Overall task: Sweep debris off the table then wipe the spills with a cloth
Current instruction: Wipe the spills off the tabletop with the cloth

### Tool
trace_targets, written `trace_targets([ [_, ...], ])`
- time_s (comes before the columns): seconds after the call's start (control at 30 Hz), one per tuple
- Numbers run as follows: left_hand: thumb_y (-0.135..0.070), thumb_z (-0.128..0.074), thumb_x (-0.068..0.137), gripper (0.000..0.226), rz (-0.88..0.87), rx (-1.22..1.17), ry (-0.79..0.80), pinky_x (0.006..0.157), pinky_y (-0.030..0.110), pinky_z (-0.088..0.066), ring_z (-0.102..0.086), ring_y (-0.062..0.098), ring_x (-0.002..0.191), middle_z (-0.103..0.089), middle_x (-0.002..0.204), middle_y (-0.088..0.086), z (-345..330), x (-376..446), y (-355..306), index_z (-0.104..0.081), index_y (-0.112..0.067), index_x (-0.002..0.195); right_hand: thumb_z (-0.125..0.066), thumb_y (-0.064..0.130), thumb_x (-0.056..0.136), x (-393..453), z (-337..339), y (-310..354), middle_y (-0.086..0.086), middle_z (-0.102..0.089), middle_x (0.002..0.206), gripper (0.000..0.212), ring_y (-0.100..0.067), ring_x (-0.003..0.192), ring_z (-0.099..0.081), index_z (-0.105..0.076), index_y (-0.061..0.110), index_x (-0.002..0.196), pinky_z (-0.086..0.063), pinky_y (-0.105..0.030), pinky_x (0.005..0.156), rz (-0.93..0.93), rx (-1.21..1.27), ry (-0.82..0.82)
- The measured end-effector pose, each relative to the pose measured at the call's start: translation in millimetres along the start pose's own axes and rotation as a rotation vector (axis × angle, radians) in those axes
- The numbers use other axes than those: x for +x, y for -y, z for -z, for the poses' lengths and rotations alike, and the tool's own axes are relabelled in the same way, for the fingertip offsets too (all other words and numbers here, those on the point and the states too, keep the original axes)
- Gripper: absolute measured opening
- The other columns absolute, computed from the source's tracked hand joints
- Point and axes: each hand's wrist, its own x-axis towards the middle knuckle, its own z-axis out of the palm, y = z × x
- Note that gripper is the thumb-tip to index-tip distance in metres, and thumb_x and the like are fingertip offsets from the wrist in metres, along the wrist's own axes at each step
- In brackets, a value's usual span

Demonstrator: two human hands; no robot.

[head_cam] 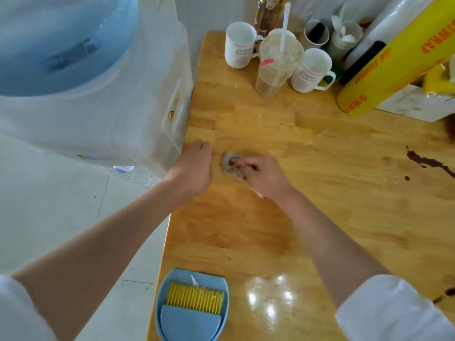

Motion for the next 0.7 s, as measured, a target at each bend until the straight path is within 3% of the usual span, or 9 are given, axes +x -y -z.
trace_targets([
  [0.07,-0.016,-0.057,0.091,0.038,0.001,0.003,0.043,0.075,0.030,-0.038,-0.055,0.022,0.103,-0.050,0.129,0.001,0,-15,13,-0.049,-0.019,0.129,-0.048,0.009,0.087,1,27,-15,0.007,-0.076,0.101,0.037,0.001,0.083,-0.068,-0.079,0.029,0.088,-0.053,-0.014,0.077,-0.112,0.041,-0.144],
  [0.13,-0.016,-0.057,0.091,0.040,-0.021,-0.050,0.033,0.072,0.029,-0.037,-0.050,0.016,0.090,-0.050,0.128,-0.001,-3,-27,19,-0.047,-0.022,0.129,-0.046,0.004,0.088,21,54,-26,-0.002,-0.075,0.105,0.037,-0.009,0.097,-0.067,-0.077,0.022,0.097,-0.049,-0.011,0.084,-0.255,0.044,-0.422],
  [0.2,-0.013,-0.054,0.092,0.039,-0.004,-0.141,-0.031,0.073,0.028,-0.037,-0.045,0.011,0.085,-0.049,0.126,-0.001,-1,-32,21,-0.045,-0.025,0.128,-0.040,0.001,0.088,46,57,-19,-0.006,-0.072,0.106,0.041,-0.025,0.092,-0.067,-0.073,0.018,0.107,-0.056,-0.034,0.086,-0.371,0.108,-0.527],
  [0.27,-0.008,-0.050,0.092,0.040,-0.016,-0.195,-0.094,0.077,0.029,-0.041,-0.045,0.009,0.089,-0.046,0.124,-0.003,4,-33,20,-0.044,-0.027,0.126,-0.036,-0.004,0.087,63,29,14,-0.009,-0.071,0.105,0.046,-0.029,0.084,-0.065,-0.069,0.015,0.113,-0.056,-0.047,0.080,-0.272,0.111,-0.444],
  [0.4,0.004,-0.045,0.083,0.044,-0.140,-0.265,-0.193,0.082,0.033,-0.047,-0.051,0.015,0.101,-0.048,0.119,-0.002,17,-39,17,-0.048,-0.020,0.120,-0.045,0.003,0.081,48,-52,75,-0.003,-0.074,0.088,0.031,-0.019,0.081,-0.067,-0.072,0.016,0.089,-0.042,-0.031,0.064,0.112,-0.012,-0.024],
  [0.5,0.005,-0.046,0.086,0.040,-0.136,-0.235,-0.196,0.079,0.037,-0.049,-0.053,0.021,0.101,-0.049,0.118,0.001,24,-44,25,-0.048,-0.016,0.119,-0.046,0.014,0.086,28,-47,60,0.001,-0.065,0.065,0.029,-0.009,0.057,-0.056,-0.069,0.022,0.070,-0.036,-0.028,0.053,-0.001,0.026,0.116],
  [0.57,0.001,-0.048,0.088,0.041,-0.118,-0.193,-0.126,0.074,0.032,-0.044,-0.052,0.017,0.092,-0.052,0.124,0.003,24,-46,31,-0.047,-0.020,0.124,-0.046,0.008,0.089,20,-11,37,0.004,-0.070,0.078,0.037,-0.012,0.072,-0.065,-0.071,0.032,0.076,-0.045,-0.018,0.059,-0.156,0.032,-0.047],
  [0.63,-0.007,-0.050,0.092,0.043,-0.098,-0.157,-0.046,0.074,0.029,-0.042,-0.053,0.015,0.090,-0.052,0.128,0.003,21,-46,33,-0.044,-0.021,0.133,-0.044,0.002,0.090,20,20,22,-0.001,-0.073,0.091,0.039,-0.021,0.084,-0.067,-0.071,0.031,0.085,-0.040,-0.002,0.058,-0.274,0.068,-0.336],
  [0.7,-0.016,-0.053,0.094,0.051,-0.076,-0.104,0.025,0.074,0.031,-0.044,-0.056,0.019,0.092,-0.051,0.130,0.005,15,-44,30,-0.037,-0.020,0.142,-0.042,-0.001,0.089,27,17,20,-0.010,-0.073,0.100,0.039,-0.028,0.092,-0.066,-0.071,0.022,0.100,-0.043,-0.006,0.064,-0.289,0.044,-0.477],
])
